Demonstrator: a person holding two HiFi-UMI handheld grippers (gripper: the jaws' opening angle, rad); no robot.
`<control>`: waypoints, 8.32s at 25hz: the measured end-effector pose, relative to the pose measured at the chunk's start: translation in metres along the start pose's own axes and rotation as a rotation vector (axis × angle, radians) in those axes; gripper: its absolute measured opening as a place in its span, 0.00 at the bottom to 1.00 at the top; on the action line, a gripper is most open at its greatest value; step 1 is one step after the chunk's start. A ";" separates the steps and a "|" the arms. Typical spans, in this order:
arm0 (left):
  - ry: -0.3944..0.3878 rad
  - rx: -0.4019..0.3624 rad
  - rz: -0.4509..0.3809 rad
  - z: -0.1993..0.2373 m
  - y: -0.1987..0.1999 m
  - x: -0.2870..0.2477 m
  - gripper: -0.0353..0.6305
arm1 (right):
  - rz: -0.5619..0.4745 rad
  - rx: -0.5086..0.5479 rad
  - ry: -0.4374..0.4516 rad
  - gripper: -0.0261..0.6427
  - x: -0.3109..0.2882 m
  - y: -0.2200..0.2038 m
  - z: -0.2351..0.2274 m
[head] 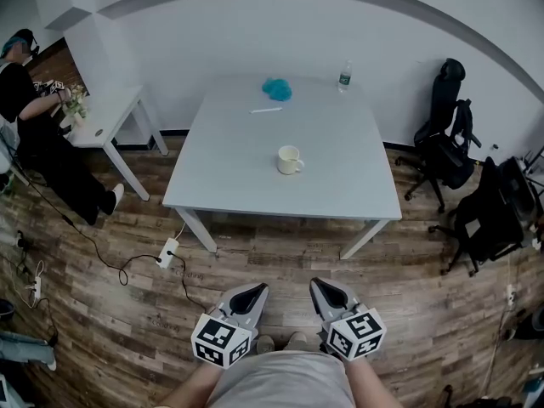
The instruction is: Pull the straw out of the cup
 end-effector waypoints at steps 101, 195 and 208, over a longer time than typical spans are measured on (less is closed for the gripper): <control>-0.050 0.083 0.119 0.276 0.052 -0.302 0.08 | 0.230 0.101 -0.106 0.20 -0.360 0.098 -0.233; -0.040 0.039 0.084 0.267 0.079 -0.275 0.08 | 0.029 -0.008 -0.118 0.08 -0.295 0.152 -0.217; -0.027 0.036 0.050 0.264 0.091 -0.271 0.08 | 0.030 -0.025 -0.045 0.08 -0.280 0.171 -0.204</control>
Point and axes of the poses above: the fingertips, and each gripper's own axes: x backward along the fingers, z to its left, y out of its top, the point moved 10 cm from there along x, backward along the fingers, and after that the axes turned 9 degrees about -x, right-handed, at the moved point
